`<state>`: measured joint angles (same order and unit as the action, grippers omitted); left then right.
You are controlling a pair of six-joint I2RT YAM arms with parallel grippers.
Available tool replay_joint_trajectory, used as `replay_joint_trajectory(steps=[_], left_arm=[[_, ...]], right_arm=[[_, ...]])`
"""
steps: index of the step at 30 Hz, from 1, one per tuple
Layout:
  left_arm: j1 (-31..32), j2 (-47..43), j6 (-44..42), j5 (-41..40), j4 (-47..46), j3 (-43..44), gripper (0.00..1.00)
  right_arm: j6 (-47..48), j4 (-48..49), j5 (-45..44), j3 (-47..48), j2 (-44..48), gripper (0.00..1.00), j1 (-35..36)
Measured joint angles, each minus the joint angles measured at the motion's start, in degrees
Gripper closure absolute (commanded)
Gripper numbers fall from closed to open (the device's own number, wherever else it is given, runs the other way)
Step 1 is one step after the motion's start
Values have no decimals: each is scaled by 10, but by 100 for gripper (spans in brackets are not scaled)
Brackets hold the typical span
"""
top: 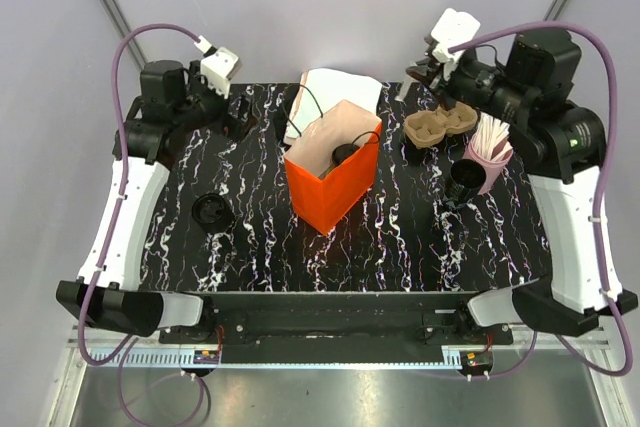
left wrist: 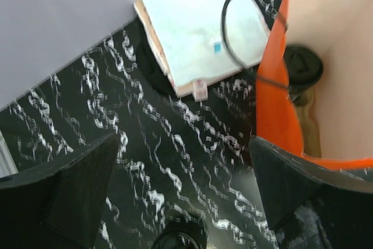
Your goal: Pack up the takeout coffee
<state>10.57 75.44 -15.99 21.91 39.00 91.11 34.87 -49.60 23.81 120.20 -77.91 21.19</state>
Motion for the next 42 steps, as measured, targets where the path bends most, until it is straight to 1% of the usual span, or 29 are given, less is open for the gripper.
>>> replay_joint_trajectory(steps=[3,6,12,16,22,29,35,39,42], left_arm=[[-31,-3,-17,20,26,-16,1],[-50,-5,-26,34,46,-32,1],[-56,-20,-30,52,65,-67,1],[-58,-34,-26,60,67,-78,1],[-66,-47,-15,75,62,-87,1],[-81,-52,-6,83,61,-107,1],[-86,-52,-3,90,59,-109,1],[-89,-55,-1,95,58,-112,1],[-92,-63,-1,98,54,-120,1]], right_arm=[[8,-2,4,40,-33,93,41],[19,-8,1,59,-57,95,97],[48,-30,-3,62,-97,97,190],[68,-36,-3,62,-123,98,225],[93,-30,-8,33,-143,99,250],[117,8,-22,-50,-158,100,254],[124,36,-33,-68,-186,99,256],[127,57,-34,-82,-188,97,256],[128,71,-35,-100,-188,93,256]])
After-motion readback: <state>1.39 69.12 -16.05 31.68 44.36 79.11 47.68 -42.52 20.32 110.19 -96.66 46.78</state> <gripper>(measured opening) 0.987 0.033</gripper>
